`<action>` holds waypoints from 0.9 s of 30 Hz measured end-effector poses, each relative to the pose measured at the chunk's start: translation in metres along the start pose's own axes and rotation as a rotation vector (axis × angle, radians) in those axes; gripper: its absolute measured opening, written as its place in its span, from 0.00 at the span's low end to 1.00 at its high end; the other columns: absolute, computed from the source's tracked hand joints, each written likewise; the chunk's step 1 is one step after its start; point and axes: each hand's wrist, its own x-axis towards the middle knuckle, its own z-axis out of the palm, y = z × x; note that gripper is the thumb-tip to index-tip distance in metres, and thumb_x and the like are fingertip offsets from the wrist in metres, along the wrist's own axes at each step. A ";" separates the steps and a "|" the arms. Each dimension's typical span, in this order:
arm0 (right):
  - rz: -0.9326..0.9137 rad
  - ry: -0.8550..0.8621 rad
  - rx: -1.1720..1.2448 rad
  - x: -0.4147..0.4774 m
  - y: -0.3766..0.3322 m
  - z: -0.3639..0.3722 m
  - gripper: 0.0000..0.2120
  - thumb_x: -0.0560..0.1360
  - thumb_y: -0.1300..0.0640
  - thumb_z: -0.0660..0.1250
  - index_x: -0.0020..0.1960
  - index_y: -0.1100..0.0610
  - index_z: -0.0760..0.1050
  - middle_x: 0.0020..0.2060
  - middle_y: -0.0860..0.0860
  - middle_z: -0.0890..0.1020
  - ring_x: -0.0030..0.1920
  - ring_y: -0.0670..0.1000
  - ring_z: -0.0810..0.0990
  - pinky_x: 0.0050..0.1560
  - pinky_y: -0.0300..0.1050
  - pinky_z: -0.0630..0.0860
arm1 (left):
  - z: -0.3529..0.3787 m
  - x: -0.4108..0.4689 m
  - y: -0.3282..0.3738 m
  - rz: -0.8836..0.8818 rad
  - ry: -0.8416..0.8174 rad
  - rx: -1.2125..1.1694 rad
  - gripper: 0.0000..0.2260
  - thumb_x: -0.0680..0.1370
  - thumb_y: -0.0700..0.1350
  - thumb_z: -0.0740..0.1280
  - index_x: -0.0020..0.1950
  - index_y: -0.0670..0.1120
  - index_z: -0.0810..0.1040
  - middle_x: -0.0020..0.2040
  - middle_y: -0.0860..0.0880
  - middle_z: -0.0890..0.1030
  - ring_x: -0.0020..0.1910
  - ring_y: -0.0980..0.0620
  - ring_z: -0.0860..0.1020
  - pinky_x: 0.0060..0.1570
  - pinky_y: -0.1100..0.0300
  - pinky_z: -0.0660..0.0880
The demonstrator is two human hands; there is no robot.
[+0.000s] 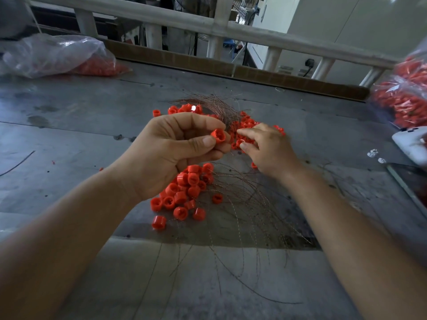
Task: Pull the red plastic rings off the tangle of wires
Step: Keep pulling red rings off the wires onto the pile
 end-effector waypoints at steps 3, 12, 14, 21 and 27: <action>0.026 0.032 0.006 0.001 0.004 0.002 0.11 0.74 0.60 0.66 0.56 0.58 0.77 0.50 0.52 0.77 0.52 0.51 0.73 0.52 0.39 0.65 | 0.000 0.000 0.000 -0.001 -0.003 0.003 0.11 0.67 0.34 0.64 0.41 0.44 0.84 0.40 0.46 0.84 0.41 0.52 0.83 0.39 0.65 0.78; 0.042 0.122 0.141 0.000 0.002 0.000 0.05 0.72 0.64 0.67 0.48 0.58 0.77 0.39 0.47 0.76 0.42 0.48 0.75 0.44 0.38 0.71 | 0.001 0.000 0.000 -0.017 0.019 0.016 0.11 0.66 0.35 0.65 0.40 0.45 0.84 0.39 0.46 0.84 0.39 0.53 0.83 0.37 0.66 0.78; 0.107 0.158 0.271 0.000 0.003 -0.009 0.06 0.72 0.64 0.67 0.48 0.57 0.78 0.38 0.46 0.77 0.39 0.44 0.75 0.40 0.31 0.69 | 0.001 0.000 0.000 -0.017 0.024 0.019 0.11 0.66 0.35 0.64 0.40 0.44 0.84 0.39 0.46 0.84 0.39 0.53 0.83 0.37 0.66 0.78; 0.242 0.039 1.059 -0.015 -0.015 -0.040 0.08 0.74 0.67 0.63 0.41 0.56 0.76 0.33 0.50 0.80 0.31 0.43 0.79 0.33 0.35 0.75 | 0.000 0.000 0.001 -0.028 0.044 0.089 0.10 0.65 0.36 0.66 0.40 0.46 0.84 0.38 0.46 0.84 0.40 0.52 0.83 0.38 0.65 0.78; 0.237 -0.187 1.309 -0.025 -0.038 -0.044 0.08 0.75 0.67 0.60 0.42 0.59 0.76 0.29 0.49 0.81 0.30 0.45 0.79 0.31 0.35 0.76 | 0.000 0.000 0.000 -0.035 0.074 0.142 0.09 0.64 0.37 0.67 0.39 0.47 0.84 0.38 0.46 0.84 0.40 0.52 0.83 0.38 0.65 0.78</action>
